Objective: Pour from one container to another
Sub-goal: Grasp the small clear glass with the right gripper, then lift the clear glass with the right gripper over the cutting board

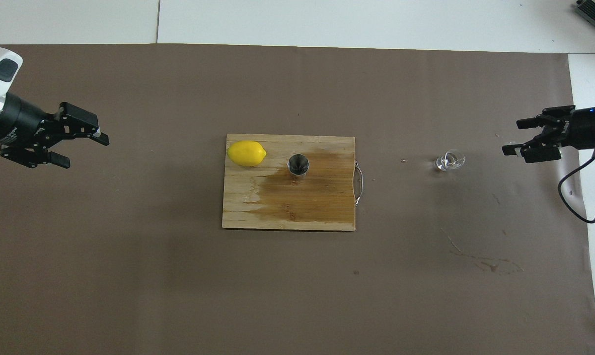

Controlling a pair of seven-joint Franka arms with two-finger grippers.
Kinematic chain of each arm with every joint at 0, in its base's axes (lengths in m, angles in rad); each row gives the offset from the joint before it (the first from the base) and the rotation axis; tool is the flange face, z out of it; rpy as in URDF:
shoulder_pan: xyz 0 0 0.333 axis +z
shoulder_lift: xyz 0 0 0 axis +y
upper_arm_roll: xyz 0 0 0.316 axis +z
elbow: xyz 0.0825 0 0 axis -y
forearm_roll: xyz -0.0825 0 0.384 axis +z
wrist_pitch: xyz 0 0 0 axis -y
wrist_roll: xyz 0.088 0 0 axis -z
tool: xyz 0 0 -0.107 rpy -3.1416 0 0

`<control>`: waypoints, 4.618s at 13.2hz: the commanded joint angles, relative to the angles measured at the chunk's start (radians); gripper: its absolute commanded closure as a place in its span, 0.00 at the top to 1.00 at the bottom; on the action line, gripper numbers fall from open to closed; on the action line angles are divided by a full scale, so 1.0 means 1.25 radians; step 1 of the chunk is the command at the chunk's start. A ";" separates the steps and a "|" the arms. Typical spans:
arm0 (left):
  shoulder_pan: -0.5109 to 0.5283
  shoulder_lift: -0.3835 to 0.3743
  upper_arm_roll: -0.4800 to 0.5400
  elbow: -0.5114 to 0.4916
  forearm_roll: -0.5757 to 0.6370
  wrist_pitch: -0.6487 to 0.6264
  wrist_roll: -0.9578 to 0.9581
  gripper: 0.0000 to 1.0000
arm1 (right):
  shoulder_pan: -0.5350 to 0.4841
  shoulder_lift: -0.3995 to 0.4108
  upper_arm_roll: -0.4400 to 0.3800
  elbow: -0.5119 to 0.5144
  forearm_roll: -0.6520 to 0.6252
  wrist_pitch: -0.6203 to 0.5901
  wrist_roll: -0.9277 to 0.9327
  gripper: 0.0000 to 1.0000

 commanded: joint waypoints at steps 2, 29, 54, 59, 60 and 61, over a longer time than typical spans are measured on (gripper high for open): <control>-0.069 -0.062 0.005 -0.010 0.127 0.058 0.040 1.00 | -0.037 0.028 0.007 -0.045 0.084 0.010 -0.188 1.00; -0.243 -0.118 0.202 0.034 0.186 -0.145 0.245 1.00 | 0.007 0.178 0.012 -0.102 0.324 0.005 -0.625 1.00; -0.238 -0.177 0.192 -0.077 0.195 -0.037 0.245 1.00 | 0.008 0.184 0.010 -0.085 0.288 0.007 -0.629 0.54; -0.238 -0.177 0.192 -0.077 0.195 -0.037 0.245 1.00 | 0.020 0.172 0.009 -0.072 0.290 0.013 -0.614 0.50; -0.238 -0.177 0.190 -0.077 0.195 -0.037 0.245 1.00 | 0.025 0.166 0.009 -0.062 0.290 0.026 -0.602 0.48; -0.238 -0.177 0.192 -0.077 0.195 -0.037 0.245 1.00 | 0.040 0.153 0.009 -0.061 0.288 0.049 -0.579 0.46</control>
